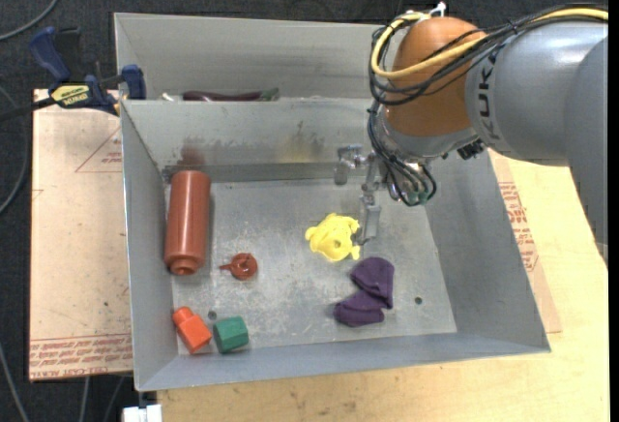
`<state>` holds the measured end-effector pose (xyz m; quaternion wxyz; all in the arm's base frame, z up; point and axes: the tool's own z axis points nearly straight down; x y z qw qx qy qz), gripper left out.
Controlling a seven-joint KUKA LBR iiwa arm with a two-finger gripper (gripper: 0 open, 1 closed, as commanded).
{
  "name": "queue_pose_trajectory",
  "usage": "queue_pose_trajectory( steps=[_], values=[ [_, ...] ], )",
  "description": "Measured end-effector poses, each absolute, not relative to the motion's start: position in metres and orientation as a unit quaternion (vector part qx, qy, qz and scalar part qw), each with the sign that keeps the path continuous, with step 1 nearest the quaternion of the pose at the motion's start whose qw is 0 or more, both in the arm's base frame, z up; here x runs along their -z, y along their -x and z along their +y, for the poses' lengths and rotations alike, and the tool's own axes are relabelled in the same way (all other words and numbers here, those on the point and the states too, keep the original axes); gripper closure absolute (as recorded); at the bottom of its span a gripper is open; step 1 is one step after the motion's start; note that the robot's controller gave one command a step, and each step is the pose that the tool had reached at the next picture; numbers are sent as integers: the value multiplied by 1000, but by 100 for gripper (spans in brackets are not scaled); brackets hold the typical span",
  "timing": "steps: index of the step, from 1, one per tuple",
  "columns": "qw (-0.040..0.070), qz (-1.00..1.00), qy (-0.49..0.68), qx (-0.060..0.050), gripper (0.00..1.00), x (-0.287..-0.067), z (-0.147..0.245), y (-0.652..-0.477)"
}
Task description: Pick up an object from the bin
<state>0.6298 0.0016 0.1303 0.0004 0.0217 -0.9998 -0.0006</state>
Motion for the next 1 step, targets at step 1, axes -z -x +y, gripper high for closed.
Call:
queue_pose_trajectory(
  steps=[1],
  values=[
    [-1,-999,-39,1,0,-121,2,-619]
  ],
)
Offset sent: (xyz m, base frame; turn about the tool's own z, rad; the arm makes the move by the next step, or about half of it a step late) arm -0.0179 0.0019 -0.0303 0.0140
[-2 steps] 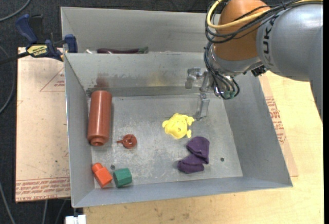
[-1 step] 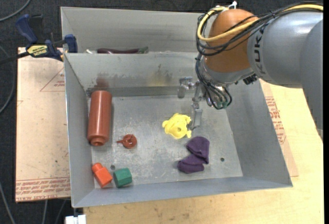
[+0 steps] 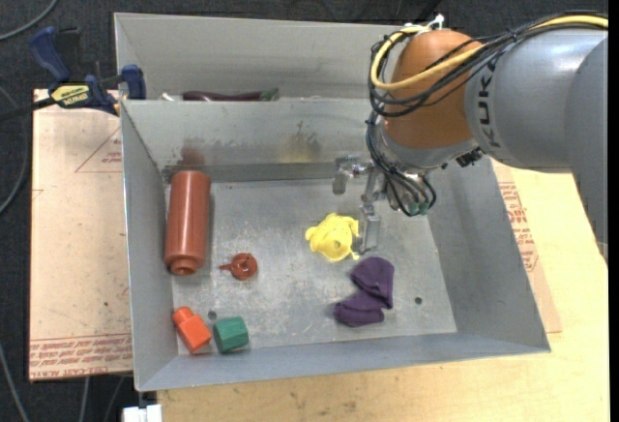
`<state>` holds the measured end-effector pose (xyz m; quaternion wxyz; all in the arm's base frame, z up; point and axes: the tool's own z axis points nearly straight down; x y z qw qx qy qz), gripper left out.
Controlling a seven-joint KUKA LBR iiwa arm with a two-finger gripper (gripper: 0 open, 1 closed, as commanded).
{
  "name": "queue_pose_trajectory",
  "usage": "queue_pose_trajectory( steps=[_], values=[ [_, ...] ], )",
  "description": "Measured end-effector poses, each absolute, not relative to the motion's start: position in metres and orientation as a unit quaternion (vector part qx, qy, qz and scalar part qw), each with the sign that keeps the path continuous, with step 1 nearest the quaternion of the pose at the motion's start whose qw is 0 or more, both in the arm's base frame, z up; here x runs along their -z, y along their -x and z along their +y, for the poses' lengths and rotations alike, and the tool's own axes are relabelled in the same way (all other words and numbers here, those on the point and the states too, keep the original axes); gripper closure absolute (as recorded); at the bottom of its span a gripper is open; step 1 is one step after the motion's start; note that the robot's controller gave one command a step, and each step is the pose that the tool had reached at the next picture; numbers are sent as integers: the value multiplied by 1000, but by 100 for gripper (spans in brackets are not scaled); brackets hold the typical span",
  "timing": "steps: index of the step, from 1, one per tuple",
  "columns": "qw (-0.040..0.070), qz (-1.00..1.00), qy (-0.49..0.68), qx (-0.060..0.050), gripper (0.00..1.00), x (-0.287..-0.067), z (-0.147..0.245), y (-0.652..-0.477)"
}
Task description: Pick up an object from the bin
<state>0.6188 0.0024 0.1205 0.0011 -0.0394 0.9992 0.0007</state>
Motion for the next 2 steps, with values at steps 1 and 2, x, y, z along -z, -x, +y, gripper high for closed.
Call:
queue_pose_trajectory(
  steps=[1,2],
  values=[
    [1,1000,16,-1,0,-102,4,-613],
    [2,999,47,-1,0,-73,4,-609]
  ],
)
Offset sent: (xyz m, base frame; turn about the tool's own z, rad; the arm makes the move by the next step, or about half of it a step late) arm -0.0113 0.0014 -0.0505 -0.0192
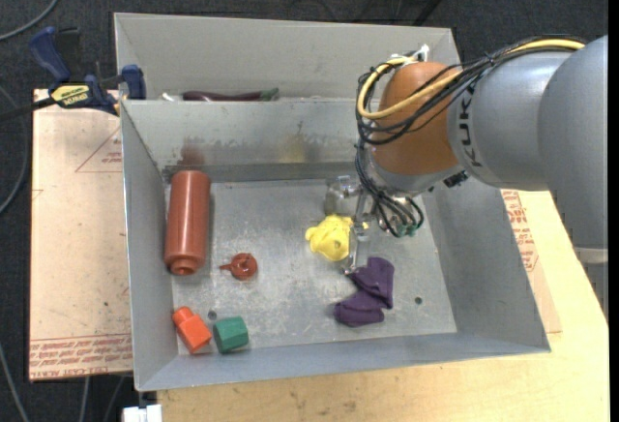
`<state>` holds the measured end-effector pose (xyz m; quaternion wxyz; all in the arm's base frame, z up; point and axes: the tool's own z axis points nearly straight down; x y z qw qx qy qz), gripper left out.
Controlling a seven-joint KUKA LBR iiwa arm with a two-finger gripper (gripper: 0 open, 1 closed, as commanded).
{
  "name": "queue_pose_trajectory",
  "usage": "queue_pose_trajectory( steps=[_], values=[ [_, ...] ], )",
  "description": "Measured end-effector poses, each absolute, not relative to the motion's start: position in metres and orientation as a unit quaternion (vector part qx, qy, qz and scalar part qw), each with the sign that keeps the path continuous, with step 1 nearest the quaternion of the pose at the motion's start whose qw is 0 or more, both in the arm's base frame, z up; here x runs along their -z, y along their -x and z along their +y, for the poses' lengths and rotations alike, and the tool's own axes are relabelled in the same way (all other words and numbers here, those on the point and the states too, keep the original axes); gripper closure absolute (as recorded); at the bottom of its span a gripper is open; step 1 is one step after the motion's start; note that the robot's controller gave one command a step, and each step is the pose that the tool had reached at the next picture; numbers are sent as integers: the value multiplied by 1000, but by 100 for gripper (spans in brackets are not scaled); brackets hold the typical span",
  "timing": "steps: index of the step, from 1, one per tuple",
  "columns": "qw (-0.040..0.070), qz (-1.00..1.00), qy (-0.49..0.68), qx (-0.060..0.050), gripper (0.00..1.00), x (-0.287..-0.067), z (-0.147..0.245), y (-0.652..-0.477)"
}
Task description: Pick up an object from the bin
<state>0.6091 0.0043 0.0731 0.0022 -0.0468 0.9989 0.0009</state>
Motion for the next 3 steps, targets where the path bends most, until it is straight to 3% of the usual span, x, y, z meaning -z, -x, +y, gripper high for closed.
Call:
queue_pose_trajectory(
  steps=[1,3],
  values=[
    [5,1000,8,-2,100,-71,8,-606],
    [4,1000,5,-3,100,-74,9,-604]
  ],
)
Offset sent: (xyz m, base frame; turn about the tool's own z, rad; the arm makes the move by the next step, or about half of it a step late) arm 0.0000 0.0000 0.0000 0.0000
